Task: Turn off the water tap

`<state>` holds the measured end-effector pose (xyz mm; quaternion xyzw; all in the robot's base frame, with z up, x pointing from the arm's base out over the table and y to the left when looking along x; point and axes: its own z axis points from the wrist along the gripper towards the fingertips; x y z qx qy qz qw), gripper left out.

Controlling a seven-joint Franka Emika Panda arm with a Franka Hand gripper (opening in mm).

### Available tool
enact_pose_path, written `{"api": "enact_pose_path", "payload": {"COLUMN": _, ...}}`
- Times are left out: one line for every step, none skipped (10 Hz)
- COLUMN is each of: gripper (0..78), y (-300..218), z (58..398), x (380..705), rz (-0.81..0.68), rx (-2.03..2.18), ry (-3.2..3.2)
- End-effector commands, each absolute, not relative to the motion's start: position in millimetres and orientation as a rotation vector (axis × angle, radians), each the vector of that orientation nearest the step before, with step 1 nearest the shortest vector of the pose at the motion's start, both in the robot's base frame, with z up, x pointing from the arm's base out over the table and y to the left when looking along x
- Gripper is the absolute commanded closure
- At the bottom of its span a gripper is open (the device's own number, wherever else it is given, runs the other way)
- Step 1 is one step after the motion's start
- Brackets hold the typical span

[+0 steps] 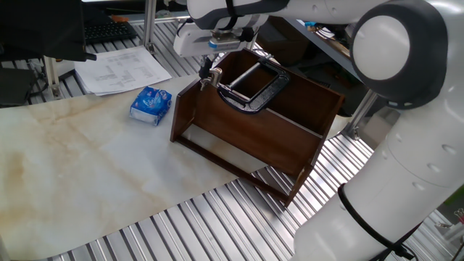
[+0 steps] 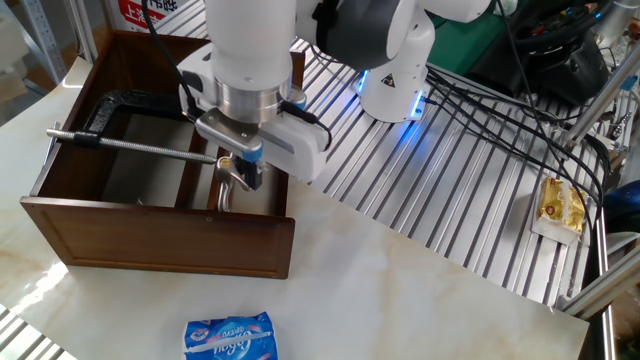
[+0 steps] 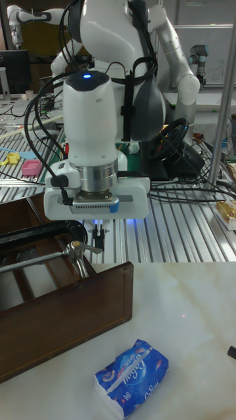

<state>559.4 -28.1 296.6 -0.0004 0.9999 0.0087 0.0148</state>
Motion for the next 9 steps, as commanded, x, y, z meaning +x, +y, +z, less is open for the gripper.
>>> {"api": "enact_pose_path", "payload": {"gripper": 77.6, "y": -15.0, "z": 297.9, "x": 563.1, "rz": 0.031, "rx": 0.025, "ry": 3.105}}
{"api": "enact_pose_path", "payload": {"gripper": 77.6, "y": -14.6, "z": 298.9, "x": 564.9, "rz": 0.031, "rx": 0.024, "ry": 3.106}}
{"api": "enact_pose_path", "payload": {"gripper": 77.6, "y": -14.7, "z": 299.2, "x": 565.4, "rz": 0.031, "rx": 0.024, "ry": 3.106}}
{"api": "enact_pose_path", "payload": {"gripper": 77.6, "y": -15.7, "z": 300.6, "x": 567.8, "rz": 0.029, "rx": 0.019, "ry": 3.107}}
{"api": "enact_pose_path", "payload": {"gripper": 77.6, "y": -15.7, "z": 300.6, "x": 567.8, "rz": 0.029, "rx": 0.019, "ry": 3.107}}
{"api": "enact_pose_path", "payload": {"gripper": 77.6, "y": -15.9, "z": 300.7, "x": 568.0, "rz": 0.023, "rx": 0.019, "ry": 3.107}}
{"api": "enact_pose_path", "payload": {"gripper": 77.6, "y": -16.0, "z": 300.7, "x": 568.2, "rz": 0.023, "rx": 0.020, "ry": 3.108}}
{"api": "enact_pose_path", "payload": {"gripper": 77.6, "y": -16.1, "z": 300.6, "x": 568.6, "rz": 0.024, "rx": 0.021, "ry": 3.108}}
{"api": "enact_pose_path", "payload": {"gripper": 77.6, "y": -16.1, "z": 300.4, "x": 568.9, "rz": 0.023, "rx": 0.021, "ry": 3.108}}
